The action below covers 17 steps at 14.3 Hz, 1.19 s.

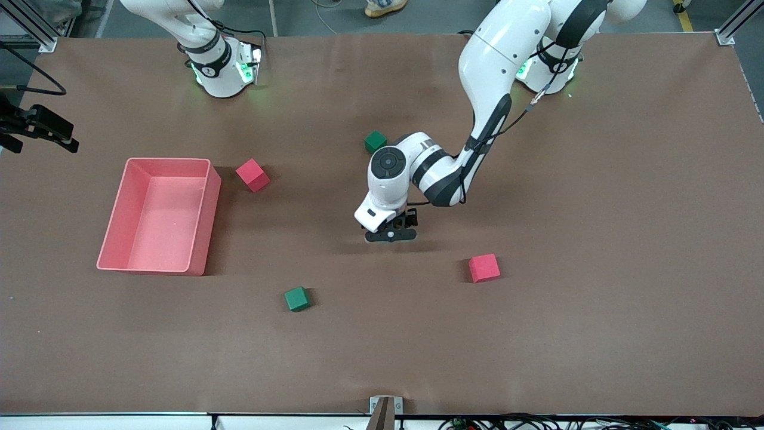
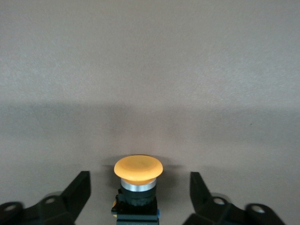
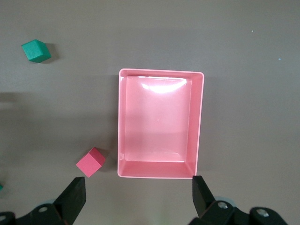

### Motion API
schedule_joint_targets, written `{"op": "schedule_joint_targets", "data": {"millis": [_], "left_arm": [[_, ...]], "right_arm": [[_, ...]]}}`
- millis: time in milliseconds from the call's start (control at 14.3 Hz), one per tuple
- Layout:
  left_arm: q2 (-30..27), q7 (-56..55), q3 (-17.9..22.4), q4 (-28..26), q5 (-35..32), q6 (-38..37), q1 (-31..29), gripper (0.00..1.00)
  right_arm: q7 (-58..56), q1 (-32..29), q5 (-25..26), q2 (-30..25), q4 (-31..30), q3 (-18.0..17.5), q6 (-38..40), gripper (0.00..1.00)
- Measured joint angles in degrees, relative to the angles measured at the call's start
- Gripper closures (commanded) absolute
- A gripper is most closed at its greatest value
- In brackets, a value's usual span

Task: Place and upright button with both arms
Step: 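Lower the left gripper over the button while the right gripper withdraws, then grasp the button with the left gripper and lift it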

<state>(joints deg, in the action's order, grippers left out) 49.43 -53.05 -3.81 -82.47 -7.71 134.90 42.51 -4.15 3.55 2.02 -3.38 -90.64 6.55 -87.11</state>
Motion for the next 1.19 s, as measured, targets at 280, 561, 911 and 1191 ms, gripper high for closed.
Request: {"op": "schedule_joint_targets", "data": {"millis": [280,561,911,1191], "left_arm": [[0.85,-0.43,0.2,0.29,-0.04,0.0,0.29,0.34],[0.86,-1.36,0.2,0.74,-0.04,0.0,0.32,0.82],[0.86,-4.19,0.3,1.17,-0.04,-0.13,0.29,1.0],[-1.38,-9.27,1.27,2.85,-0.05,-12.15,0.12,1.0]], "right_arm": [[-0.5,-0.02,0.0,-0.04,0.0,-0.05,0.0,0.0],[-0.61,-0.02,-0.03,-0.04,-0.04,-0.22,-1.02,0.0],[-0.63,-0.02,-0.07,-0.04,-0.1,-0.57,-1.69,0.0],[-0.63,-0.02,-0.08,-0.04,-0.18,-0.61,-1.61,0.0]]}}
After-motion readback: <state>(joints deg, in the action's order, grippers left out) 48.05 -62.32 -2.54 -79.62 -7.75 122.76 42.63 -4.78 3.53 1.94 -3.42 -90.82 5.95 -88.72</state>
